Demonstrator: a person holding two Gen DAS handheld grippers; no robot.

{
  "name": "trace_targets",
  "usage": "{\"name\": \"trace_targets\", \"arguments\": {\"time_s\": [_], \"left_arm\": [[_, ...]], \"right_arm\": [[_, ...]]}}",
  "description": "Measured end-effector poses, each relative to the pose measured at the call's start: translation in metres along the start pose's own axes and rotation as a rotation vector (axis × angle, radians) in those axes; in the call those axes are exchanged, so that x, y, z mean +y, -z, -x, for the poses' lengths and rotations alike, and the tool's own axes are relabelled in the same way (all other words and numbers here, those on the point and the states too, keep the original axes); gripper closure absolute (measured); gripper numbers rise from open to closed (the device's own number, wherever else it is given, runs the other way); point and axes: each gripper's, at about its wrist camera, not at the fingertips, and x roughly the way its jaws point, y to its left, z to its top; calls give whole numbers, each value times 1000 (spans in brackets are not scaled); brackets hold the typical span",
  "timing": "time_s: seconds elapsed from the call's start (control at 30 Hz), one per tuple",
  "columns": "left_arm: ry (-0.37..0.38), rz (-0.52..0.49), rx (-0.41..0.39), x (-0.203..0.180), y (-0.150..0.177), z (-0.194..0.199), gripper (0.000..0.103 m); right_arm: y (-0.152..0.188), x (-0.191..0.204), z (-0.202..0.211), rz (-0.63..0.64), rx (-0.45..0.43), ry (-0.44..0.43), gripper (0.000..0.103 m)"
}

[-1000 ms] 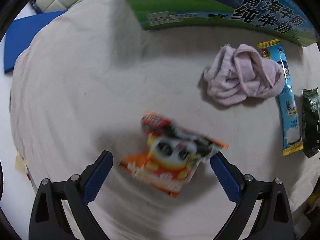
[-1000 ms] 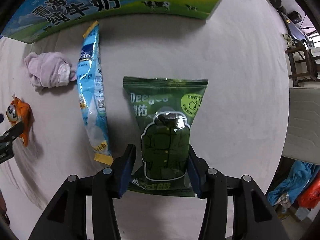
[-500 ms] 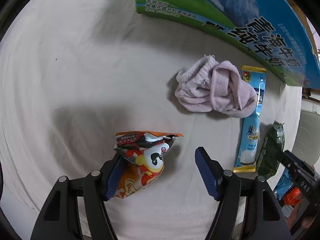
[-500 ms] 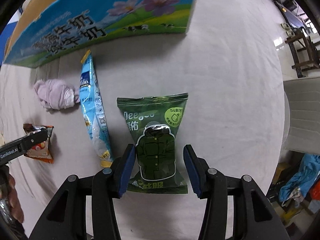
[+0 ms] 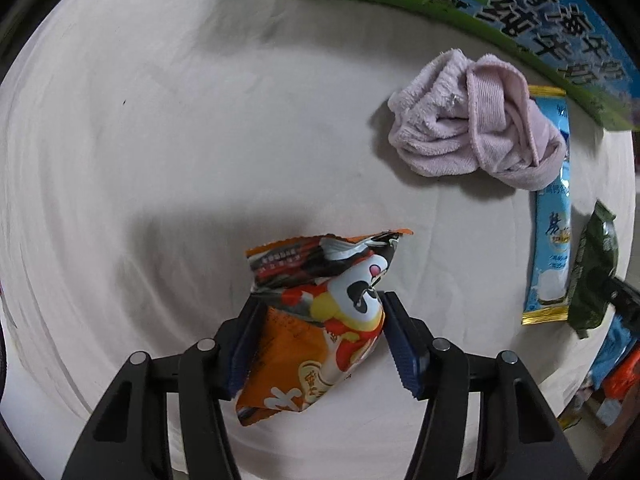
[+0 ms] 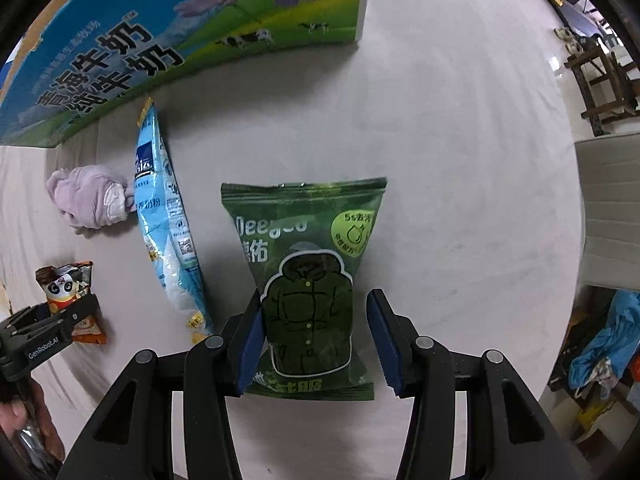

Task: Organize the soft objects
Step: 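Lower both bags into the box and open both tools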

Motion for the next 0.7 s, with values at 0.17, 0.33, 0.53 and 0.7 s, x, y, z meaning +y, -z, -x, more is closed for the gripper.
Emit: {"name": "trace_targets", "arguments": {"time_s": [0.17, 0.33, 0.53, 0.7], "left_arm": [[12, 39, -27, -8, 23, -1, 48], [36, 69, -40, -10, 35, 3, 54], [47, 85, -67, -7, 48, 25, 54], [94, 76, -106, -19, 53, 48, 54]], "right_arm": [[1, -6, -10, -24, 31, -19, 51], [-7, -16, -16, -23, 46, -16, 64], [1, -12, -2, 19, 14, 9, 68], [20, -7, 24, 55, -28, -13, 68]]}}
